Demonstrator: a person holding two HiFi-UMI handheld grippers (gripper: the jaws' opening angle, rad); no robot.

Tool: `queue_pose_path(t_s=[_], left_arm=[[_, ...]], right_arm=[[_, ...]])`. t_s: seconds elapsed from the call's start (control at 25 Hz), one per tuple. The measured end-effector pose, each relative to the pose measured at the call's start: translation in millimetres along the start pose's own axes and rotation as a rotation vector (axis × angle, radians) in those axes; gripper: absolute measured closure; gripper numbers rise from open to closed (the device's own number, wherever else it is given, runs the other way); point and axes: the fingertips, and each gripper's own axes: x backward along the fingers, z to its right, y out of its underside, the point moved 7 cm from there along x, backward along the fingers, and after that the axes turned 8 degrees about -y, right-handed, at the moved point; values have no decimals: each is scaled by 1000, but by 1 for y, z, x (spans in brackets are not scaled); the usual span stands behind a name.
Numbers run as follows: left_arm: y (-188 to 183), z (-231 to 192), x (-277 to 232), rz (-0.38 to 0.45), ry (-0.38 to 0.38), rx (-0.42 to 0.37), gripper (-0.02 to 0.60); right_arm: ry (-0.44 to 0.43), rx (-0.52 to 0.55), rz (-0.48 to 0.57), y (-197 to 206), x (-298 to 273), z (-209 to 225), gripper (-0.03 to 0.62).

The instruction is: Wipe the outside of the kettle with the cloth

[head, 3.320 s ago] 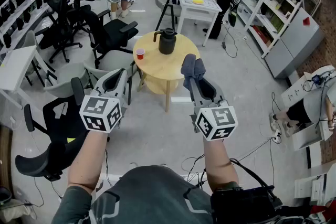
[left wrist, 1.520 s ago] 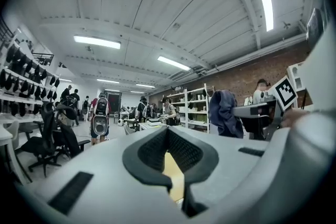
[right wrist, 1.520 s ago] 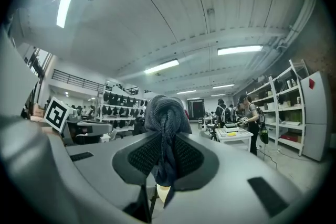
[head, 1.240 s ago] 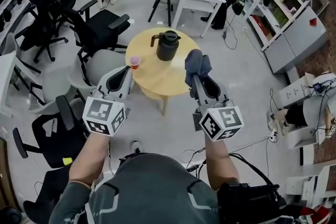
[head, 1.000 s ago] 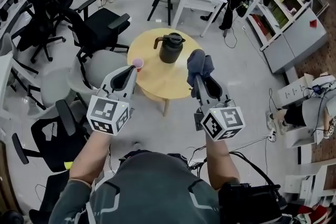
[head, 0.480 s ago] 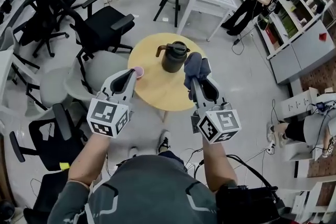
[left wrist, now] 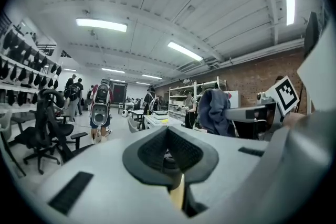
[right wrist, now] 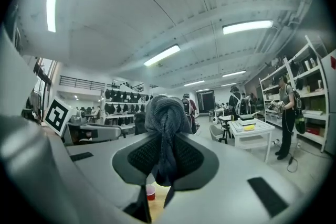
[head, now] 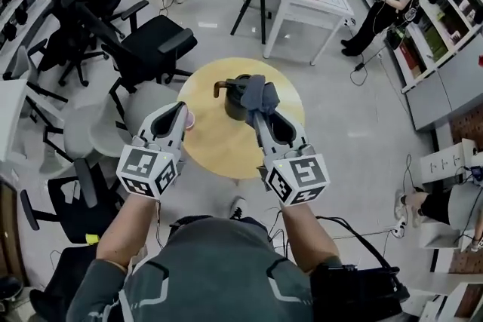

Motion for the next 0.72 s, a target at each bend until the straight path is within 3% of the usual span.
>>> queue_pose_path(t_s=[0.28,0.72], left_arm=[[21,-4,-52,-53,-17,-3,572],[75,-48,-108,-97,12,-28,572]], right_arm=[[45,-32,-35,21,-35,40,510],[179,-131,-156,106,-116,51,510]])
